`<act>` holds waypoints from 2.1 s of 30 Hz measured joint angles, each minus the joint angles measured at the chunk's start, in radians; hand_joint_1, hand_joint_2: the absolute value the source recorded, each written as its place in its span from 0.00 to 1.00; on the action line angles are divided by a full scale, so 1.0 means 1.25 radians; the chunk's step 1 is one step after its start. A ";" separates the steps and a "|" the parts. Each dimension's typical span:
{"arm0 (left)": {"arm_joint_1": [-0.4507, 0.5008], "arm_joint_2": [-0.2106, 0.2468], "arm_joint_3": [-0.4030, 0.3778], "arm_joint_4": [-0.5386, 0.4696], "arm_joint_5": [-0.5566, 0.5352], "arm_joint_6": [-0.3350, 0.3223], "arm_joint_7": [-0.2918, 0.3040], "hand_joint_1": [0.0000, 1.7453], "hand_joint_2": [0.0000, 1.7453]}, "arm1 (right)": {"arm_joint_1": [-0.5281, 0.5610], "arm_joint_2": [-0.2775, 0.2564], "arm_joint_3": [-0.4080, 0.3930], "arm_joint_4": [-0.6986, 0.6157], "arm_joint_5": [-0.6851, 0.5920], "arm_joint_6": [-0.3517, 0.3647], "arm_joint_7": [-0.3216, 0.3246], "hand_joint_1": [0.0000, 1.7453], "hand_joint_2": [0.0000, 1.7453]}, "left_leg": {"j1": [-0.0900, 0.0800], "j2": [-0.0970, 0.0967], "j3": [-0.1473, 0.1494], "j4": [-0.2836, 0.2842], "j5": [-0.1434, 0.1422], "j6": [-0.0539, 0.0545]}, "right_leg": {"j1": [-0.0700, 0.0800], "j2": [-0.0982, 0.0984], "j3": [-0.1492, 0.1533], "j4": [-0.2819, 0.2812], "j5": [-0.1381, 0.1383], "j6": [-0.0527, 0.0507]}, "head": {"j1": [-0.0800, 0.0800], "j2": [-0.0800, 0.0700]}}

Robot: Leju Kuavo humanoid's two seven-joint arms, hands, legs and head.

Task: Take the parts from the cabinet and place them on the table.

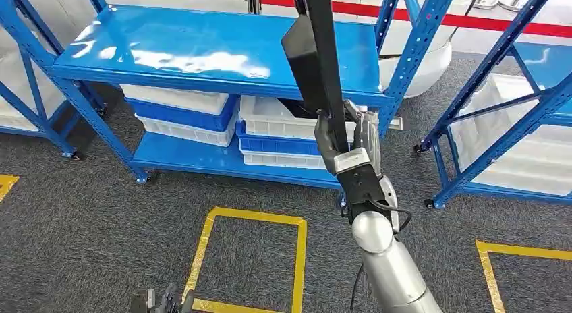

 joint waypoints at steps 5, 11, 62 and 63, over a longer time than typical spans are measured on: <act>0.004 0.002 0.000 0.001 -0.002 0.002 0.002 0.00 1.00 | 0.008 0.003 -0.001 -0.001 0.012 0.009 -0.001 1.00 1.00 | 0.008 -0.003 -0.026 0.036 -0.050 -0.018 | -0.013 -0.004 -0.036 0.015 0.033 -0.029 | -0.001 0.000; 0.005 0.005 0.008 0.001 0.012 0.007 0.003 0.00 1.00 | 0.005 0.004 -0.003 0.008 -0.003 0.015 -0.014 1.00 1.00 | 0.011 -0.005 -0.020 0.214 -0.121 -0.025 | -0.007 -0.005 -0.109 0.031 0.080 -0.030 | -0.003 0.000; 0.028 0.013 0.044 0.008 0.034 0.007 0.005 0.00 1.00 | -0.048 -0.023 -0.006 0.098 -0.058 0.020 -0.051 1.00 1.00 | -0.012 -0.012 0.035 0.012 -0.047 0.012 | -0.014 -0.006 -0.071 0.009 0.061 0.023 | 0.009 0.000; 0.028 0.013 0.044 0.007 0.034 0.007 0.005 0.00 1.00 | -0.049 -0.023 -0.006 0.098 -0.056 0.020 -0.051 1.00 1.00 | -0.008 -0.012 0.038 0.001 -0.042 0.019 | -0.009 -0.006 -0.069 0.010 0.060 0.027 | 0.009 0.000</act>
